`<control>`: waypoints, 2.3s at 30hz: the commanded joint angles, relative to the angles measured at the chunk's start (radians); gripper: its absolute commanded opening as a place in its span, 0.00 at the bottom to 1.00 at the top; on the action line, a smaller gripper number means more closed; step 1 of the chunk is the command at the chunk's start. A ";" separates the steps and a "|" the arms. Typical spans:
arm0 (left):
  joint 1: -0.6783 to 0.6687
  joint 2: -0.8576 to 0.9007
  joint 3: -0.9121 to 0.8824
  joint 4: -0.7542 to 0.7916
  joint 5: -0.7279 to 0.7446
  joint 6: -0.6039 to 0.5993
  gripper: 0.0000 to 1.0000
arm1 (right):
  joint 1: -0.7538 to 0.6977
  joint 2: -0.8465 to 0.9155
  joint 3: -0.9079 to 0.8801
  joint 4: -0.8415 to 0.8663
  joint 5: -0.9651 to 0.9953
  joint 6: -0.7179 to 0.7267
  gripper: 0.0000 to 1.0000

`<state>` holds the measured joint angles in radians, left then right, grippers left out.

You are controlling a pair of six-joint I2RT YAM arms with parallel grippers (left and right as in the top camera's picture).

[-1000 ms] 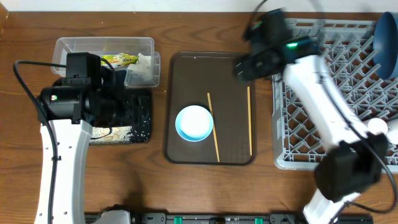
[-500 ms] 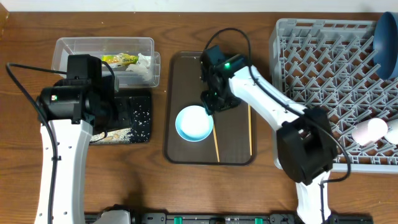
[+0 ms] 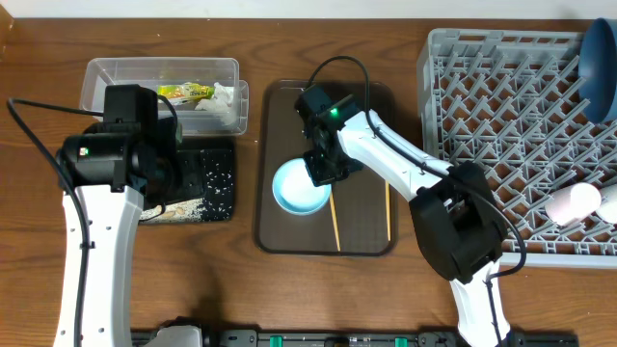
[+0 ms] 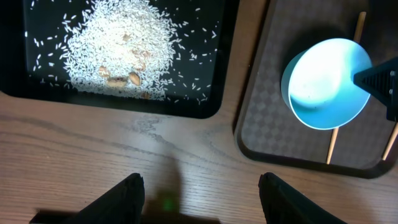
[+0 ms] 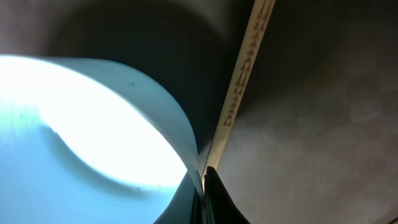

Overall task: Sort waste into correct bins and load items into the dishwasher rack
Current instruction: 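Lift the light-blue bowl and place it in the dish rack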

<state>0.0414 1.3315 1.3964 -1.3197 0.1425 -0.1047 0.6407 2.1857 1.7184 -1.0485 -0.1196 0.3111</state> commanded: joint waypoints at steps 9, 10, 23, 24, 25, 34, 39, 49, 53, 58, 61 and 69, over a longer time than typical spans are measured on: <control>0.004 0.002 -0.002 -0.005 -0.018 -0.006 0.63 | -0.072 -0.104 -0.004 -0.004 0.073 -0.014 0.01; 0.004 0.002 -0.002 -0.004 -0.018 -0.006 0.63 | -0.087 -0.130 -0.004 -0.003 0.097 -0.026 0.01; 0.004 0.002 -0.002 -0.003 -0.018 -0.006 0.63 | -0.267 -0.403 -0.004 0.114 0.880 -0.208 0.01; 0.004 0.002 -0.002 -0.003 -0.018 -0.006 0.63 | -0.280 -0.404 -0.004 0.130 0.951 -0.221 0.01; 0.004 0.002 -0.002 -0.003 -0.018 -0.006 0.63 | -0.293 -0.401 -0.004 0.144 1.017 -0.228 0.01; 0.004 0.002 -0.002 -0.004 -0.017 -0.006 0.63 | -0.407 -0.332 -0.004 0.312 1.400 -0.232 0.01; 0.004 0.002 -0.002 -0.004 -0.017 -0.006 0.63 | -0.472 -0.284 -0.004 0.417 1.458 -0.262 0.01; 0.004 0.002 -0.002 -0.004 -0.017 -0.006 0.63 | -0.571 -0.154 -0.004 0.511 1.508 -0.374 0.01; 0.004 0.002 -0.002 -0.004 -0.017 -0.006 0.63 | -0.584 -0.118 -0.004 0.510 1.506 -0.373 0.01; 0.004 0.002 -0.002 -0.004 -0.017 -0.006 0.63 | -0.581 -0.072 -0.006 0.499 1.499 -0.373 0.01; 0.004 0.002 -0.002 -0.004 -0.017 -0.006 0.63 | -0.579 -0.043 -0.006 0.468 1.465 -0.371 0.01; 0.004 0.002 -0.002 -0.003 -0.017 -0.006 0.63 | -0.574 0.010 -0.009 0.344 1.444 -0.251 0.01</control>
<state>0.0414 1.3315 1.3964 -1.3201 0.1421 -0.1051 0.0650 2.1601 1.7119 -0.6838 1.3586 -0.0013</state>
